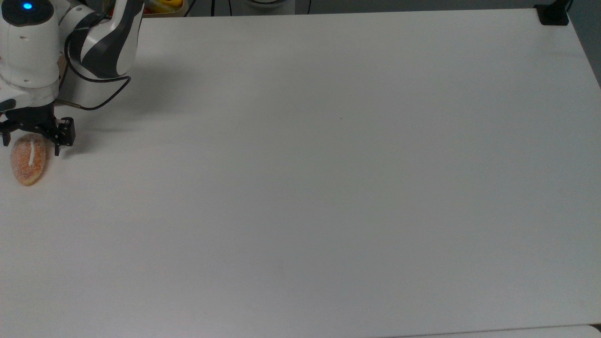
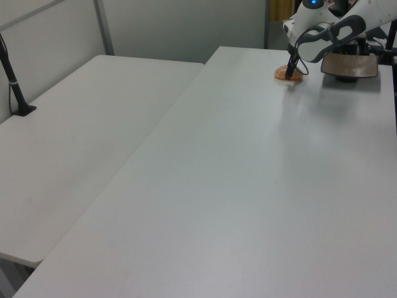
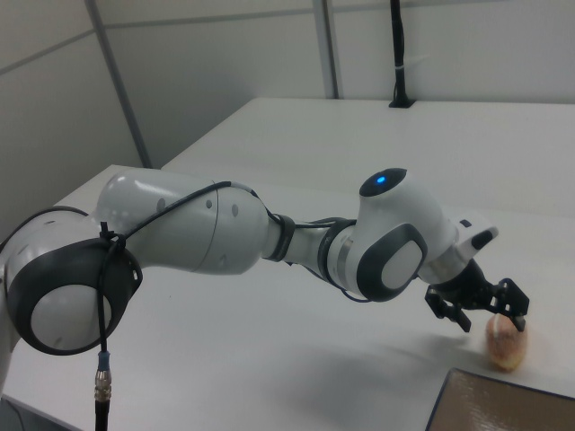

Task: Bread is placed on a ceramic plate
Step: 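Close the gripper on the bread roll, then lift the bread roll and carry it over the brown plate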

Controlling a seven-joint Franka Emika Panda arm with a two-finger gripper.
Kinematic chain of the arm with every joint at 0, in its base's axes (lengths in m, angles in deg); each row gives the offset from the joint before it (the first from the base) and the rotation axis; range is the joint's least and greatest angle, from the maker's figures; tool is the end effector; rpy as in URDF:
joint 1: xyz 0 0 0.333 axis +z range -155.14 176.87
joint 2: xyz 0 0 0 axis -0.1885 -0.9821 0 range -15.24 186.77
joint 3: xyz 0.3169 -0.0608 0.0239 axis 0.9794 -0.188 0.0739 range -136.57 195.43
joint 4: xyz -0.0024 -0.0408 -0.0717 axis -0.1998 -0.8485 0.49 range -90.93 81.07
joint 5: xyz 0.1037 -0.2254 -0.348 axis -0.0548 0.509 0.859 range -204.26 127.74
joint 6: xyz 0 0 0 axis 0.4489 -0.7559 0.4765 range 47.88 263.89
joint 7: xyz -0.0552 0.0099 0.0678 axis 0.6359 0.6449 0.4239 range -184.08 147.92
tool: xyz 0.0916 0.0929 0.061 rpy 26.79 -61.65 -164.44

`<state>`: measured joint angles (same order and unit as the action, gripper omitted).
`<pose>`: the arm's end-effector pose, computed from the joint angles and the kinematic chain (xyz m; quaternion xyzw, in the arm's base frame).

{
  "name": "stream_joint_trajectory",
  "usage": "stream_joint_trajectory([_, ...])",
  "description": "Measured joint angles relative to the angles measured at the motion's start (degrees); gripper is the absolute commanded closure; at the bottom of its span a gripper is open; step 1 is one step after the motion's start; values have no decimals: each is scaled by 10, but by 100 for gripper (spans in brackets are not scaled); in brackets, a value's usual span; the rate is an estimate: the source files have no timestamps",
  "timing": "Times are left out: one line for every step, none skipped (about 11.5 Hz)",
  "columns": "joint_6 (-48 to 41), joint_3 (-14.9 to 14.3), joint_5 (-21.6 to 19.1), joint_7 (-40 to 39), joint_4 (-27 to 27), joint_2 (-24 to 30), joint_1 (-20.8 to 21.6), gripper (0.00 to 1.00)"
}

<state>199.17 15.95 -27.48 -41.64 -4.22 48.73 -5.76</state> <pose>0.6951 -0.3695 0.2747 0.9680 0.0517 0.1309 0.2079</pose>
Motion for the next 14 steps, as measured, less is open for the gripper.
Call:
stream_joint_trajectory([0, 0, 0, -1, 0, -2, -1, 0])
stream_joint_trajectory([5, 0, 0, -1, 2, -5, -2, 0])
stream_joint_trajectory([11, 0, 0, -1, 5, -9, -2, 0])
stream_joint_trajectory([14, 0, 0, -1, 7, -13, -4, 7])
stream_joint_trajectory([18, 0, 0, -1, 7, -17, -5, 29])
stream_joint_trajectory([20, 0, 0, -1, 8, -19, -6, 39])
stream_joint_trajectory([20, 0, 0, -1, 9, -20, -6, 50])
stream_joint_trajectory([20, 0, 0, -1, 10, -20, -6, 53])
stream_joint_trajectory([20, 0, 0, -1, 12, -21, -6, 60])
stream_joint_trajectory([20, 0, 0, -1, 14, -21, -6, 63])
stream_joint_trajectory([20, 0, 0, -1, 14, -21, -6, 63])
stream_joint_trajectory([20, 0, 0, -1, 15, -21, -6, 63])
stream_joint_trajectory([20, 0, 0, -1, 15, -21, -6, 63])
stream_joint_trajectory([20, 0, 0, 0, 15, -21, -6, 63])
